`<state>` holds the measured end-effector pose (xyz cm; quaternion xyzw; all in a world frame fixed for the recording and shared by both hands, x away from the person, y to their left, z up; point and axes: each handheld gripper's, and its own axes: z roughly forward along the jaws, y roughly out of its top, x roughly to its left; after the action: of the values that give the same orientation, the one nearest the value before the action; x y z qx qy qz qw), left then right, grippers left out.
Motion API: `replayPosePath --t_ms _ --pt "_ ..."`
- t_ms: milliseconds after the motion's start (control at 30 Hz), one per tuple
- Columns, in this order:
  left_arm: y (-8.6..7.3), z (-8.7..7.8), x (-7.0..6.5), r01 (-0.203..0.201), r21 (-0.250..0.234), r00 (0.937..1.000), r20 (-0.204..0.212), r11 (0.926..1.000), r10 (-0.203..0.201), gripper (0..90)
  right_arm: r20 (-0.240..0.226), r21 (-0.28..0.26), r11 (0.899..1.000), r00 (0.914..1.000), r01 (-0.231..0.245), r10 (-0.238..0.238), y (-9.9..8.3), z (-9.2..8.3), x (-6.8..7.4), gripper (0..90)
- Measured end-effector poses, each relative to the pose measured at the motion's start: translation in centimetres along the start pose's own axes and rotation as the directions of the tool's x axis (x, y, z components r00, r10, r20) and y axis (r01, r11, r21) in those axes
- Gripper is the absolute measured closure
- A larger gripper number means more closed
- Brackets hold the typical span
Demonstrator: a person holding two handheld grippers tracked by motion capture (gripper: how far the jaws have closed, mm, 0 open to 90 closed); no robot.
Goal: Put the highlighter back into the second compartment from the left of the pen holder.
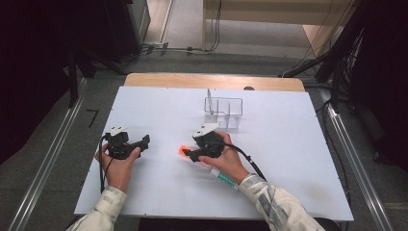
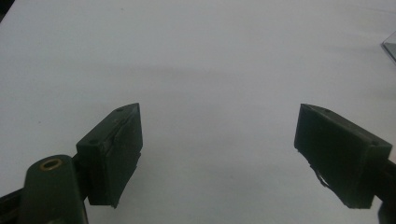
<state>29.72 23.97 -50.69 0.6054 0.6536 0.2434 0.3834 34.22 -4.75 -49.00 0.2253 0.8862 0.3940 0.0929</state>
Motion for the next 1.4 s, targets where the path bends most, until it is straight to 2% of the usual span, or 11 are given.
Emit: replayPosePath --t_ms 567,900,1400 --pt "0.0 0.0 0.0 0.000 0.001 1.0000 0.003 1.0000 0.000 16.7 -0.016 0.033 0.998 0.9985 0.053 -0.052 -0.3 0.8 0.1 44.0" --pt "0.0 0.1 0.0 0.001 0.000 1.0000 0.001 1.0000 -0.001 16.7 -0.030 0.074 0.994 0.9964 0.081 -0.079 -0.5 1.2 0.1 47.8" --pt "0.0 0.1 0.0 0.003 0.000 1.0000 0.003 1.0000 -0.003 16.7 -0.038 0.097 0.989 0.9935 0.110 -0.107 -0.7 1.9 0.1 53.2"
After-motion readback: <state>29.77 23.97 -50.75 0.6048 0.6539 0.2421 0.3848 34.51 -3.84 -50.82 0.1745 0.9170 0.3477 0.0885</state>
